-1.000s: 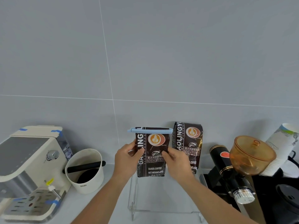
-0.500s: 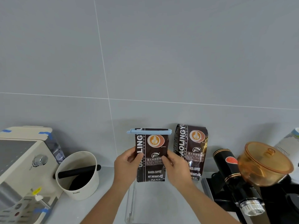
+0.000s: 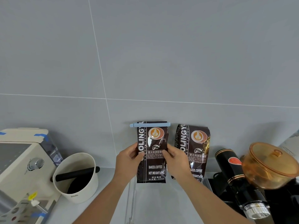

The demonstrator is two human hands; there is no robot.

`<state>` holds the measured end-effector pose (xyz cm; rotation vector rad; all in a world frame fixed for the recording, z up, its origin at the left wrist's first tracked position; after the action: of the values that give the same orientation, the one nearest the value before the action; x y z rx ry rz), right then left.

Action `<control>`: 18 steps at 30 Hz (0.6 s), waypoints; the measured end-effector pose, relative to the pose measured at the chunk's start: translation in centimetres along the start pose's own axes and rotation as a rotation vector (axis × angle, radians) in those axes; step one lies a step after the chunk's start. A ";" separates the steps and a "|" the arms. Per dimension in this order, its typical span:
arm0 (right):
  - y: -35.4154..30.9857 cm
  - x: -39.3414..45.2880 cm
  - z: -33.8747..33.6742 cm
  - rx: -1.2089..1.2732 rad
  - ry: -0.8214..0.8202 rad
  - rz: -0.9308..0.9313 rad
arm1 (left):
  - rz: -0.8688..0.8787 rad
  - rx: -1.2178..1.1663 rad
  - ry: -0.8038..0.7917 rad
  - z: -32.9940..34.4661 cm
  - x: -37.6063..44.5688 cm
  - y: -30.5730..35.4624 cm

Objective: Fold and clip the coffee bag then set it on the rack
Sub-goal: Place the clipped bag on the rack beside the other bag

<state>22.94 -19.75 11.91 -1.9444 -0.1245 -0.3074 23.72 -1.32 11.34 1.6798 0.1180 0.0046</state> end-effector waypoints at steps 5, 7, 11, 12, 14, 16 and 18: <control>0.0 0.4 0.0 -0.020 0.006 0.007 | 0.031 0.118 0.028 -0.2 0.7 0.2; 0.0 0.5 0.0 -0.014 0.004 0.017 | 0.032 0.147 0.043 -0.2 0.9 0.4; 0.0 0.6 0.0 -0.012 -0.003 0.026 | 0.022 0.193 0.071 -0.2 0.9 0.6; 0.0 0.6 0.0 -0.009 -0.003 0.034 | 0.022 0.209 0.080 -0.2 0.8 0.7; 0.0 0.7 0.0 0.002 -0.001 0.048 | 0.026 0.236 0.097 -0.2 0.7 0.9; -0.1 0.8 0.1 0.013 0.000 0.059 | 0.024 0.260 0.110 -0.1 0.7 1.1; -0.1 0.7 0.1 0.008 -0.001 0.061 | 0.016 0.270 0.120 -0.1 0.6 1.2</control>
<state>23.60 -19.65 12.20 -1.9369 -0.0664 -0.2650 24.42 -1.34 12.54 1.9499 0.2033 0.1055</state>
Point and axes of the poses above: each hand's wrist, its own x-axis towards the middle knuckle, its own z-axis out of the palm, y = z × x, the point moved 2 cm from there along x, towards the middle knuckle, and after that the axes turned 11 degrees about -z, right-handed, at the moved point
